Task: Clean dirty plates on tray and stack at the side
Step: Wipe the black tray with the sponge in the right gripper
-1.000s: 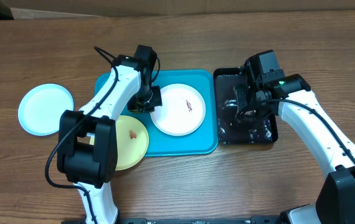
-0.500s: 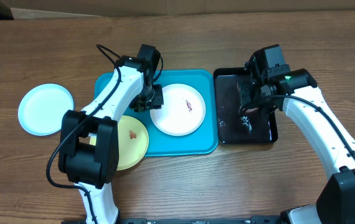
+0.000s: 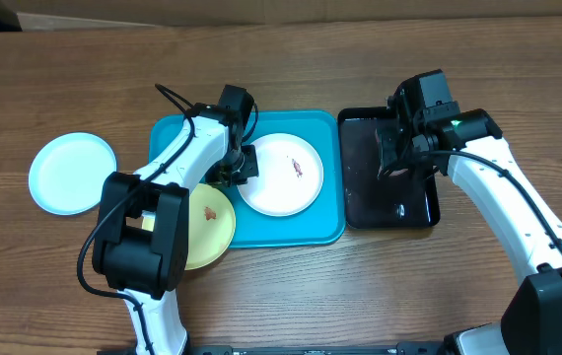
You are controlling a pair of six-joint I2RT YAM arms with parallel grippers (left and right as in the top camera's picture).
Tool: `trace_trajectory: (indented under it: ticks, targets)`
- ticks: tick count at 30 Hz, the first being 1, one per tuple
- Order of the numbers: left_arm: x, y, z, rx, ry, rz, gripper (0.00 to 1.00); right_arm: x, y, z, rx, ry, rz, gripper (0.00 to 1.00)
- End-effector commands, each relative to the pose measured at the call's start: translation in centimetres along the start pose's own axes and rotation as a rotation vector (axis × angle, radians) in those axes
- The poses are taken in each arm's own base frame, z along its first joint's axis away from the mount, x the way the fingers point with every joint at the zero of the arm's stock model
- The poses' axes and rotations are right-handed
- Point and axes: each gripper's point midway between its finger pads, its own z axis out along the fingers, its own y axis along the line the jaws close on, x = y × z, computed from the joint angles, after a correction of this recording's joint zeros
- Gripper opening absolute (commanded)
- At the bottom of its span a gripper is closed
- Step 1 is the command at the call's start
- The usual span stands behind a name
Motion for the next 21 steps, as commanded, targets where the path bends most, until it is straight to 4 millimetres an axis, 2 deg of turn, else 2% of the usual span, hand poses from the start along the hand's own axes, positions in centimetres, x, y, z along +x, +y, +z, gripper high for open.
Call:
trace_trajectory:
  ticks: [1, 8, 15, 18, 21]
  targets:
    - [0.1, 0.1, 0.6, -0.018, 0.005, 0.001, 0.04, -1.4, -0.3, -1.3, 0.020, -0.058, -0.003, 0.04]
    - [0.1, 0.0, 0.6, -0.013, 0.006, 0.001, 0.04, -0.4, -0.5, 0.3, 0.029, -0.009, -0.006, 0.04]
    - [0.1, 0.0, 0.6, -0.012, 0.005, 0.002, 0.04, 2.0, -1.1, 4.9, 0.039, 0.077, -0.002, 0.04]
    - [0.1, 0.0, 0.6, -0.011, 0.004, 0.002, 0.04, 1.8, -0.9, 5.0, 0.025, 0.078, -0.009, 0.04]
    - [0.1, 0.0, 0.6, -0.011, 0.005, 0.002, 0.04, 0.3, -0.5, 3.5, 0.020, 0.055, -0.018, 0.04]
